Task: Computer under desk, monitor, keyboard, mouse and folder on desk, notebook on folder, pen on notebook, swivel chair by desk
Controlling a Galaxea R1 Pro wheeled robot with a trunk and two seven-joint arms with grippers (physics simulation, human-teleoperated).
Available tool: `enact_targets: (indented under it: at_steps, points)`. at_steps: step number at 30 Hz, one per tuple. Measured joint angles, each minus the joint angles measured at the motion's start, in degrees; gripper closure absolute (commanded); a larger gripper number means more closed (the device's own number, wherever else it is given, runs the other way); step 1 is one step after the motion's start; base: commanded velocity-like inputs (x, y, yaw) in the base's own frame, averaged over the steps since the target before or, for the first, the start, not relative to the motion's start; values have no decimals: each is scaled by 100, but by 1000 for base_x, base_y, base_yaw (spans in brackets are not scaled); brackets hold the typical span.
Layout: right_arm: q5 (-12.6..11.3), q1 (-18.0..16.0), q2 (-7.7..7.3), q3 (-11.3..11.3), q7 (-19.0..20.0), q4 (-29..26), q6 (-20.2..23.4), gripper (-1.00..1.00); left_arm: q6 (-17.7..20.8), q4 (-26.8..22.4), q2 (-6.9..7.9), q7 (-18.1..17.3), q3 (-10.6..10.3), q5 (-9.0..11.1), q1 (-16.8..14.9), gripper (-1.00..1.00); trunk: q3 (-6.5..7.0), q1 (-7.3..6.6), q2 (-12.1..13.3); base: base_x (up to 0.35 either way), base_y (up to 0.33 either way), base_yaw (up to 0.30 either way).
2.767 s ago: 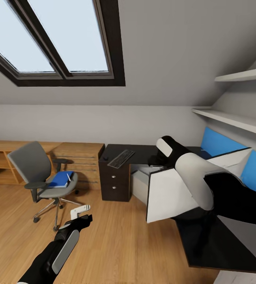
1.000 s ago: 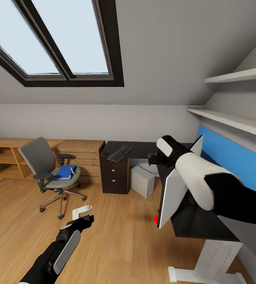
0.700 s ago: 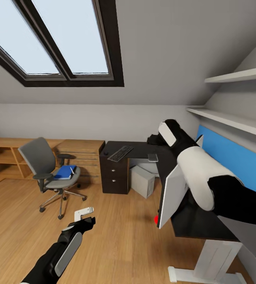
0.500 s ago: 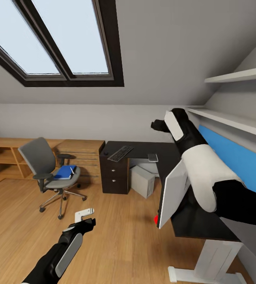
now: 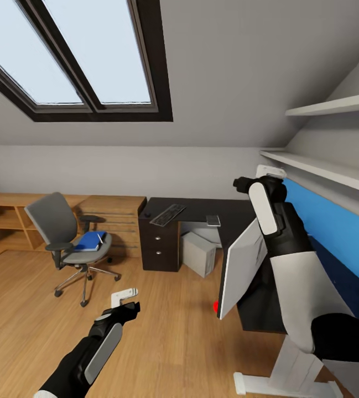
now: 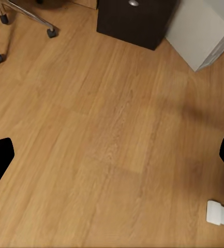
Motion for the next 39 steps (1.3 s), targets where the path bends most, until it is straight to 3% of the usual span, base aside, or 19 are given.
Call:
enact_targets:
  at_steps: [7, 15, 39]
  points:
    - [-7, 149, -110, 5, -57, -225, 161, -100, 4, -100, 24, 24, -38, -11, 21, -100, 0, 0, 0, 0, 0, 0]
    - [-10, 166, -126, 7, -58, -482, 171, -100, 7, -131, 27, 20, -43, -12, 20, -100, 0, 1, 1, -44, 0, 0]
    - [-7, 203, -154, 1, -50, -477, 173, -100, 7, -135, 28, 26, -43, -12, 19, -100, 0, 3, 1, -273, 0, 0]
